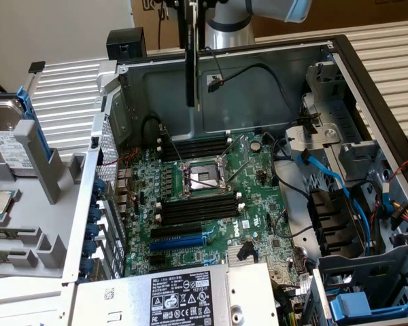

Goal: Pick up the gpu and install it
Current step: 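Pick up the gpu and move the gpu toward the slot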

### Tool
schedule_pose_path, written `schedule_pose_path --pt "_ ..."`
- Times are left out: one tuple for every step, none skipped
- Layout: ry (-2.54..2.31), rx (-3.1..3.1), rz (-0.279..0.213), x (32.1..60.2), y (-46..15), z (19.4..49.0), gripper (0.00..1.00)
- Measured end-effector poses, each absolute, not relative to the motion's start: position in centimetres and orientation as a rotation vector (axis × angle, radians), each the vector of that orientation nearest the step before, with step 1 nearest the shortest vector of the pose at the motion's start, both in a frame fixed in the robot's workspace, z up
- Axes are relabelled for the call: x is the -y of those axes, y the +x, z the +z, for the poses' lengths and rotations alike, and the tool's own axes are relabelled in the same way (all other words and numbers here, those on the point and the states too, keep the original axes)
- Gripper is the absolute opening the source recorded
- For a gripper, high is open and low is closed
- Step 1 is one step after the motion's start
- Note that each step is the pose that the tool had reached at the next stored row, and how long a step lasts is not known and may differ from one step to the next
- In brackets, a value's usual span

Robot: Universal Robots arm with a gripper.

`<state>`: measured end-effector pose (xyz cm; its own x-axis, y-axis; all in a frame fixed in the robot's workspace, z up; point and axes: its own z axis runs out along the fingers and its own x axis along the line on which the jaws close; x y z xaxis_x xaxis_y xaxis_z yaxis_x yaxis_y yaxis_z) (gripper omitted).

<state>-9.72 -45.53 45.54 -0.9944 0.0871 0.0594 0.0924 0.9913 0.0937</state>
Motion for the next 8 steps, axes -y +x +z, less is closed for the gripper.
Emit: schedule_pose_path --pt "-0.139 3.08 -0.149 45.7 -9.4 45.4 0.26" --pt "-0.139 3.08 -0.149 45.9 -9.0 45.3 0.26" --pt "-0.139 3.08 -0.149 46.0 -8.7 45.1 0.26" --pt "-0.139 3.08 -0.149 46.1 -8.3 44.9 0.26" --pt "-0.139 3.08 -0.149 46.1 -8.0 44.8 0.26" --pt "-0.139 3.08 -0.149 46.1 -7.9 44.6 0.26" --pt "-0.139 3.08 -0.149 46.1 -7.8 44.4 0.26" --pt "-0.139 3.08 -0.149 46.1 -7.7 44.2 0.26"
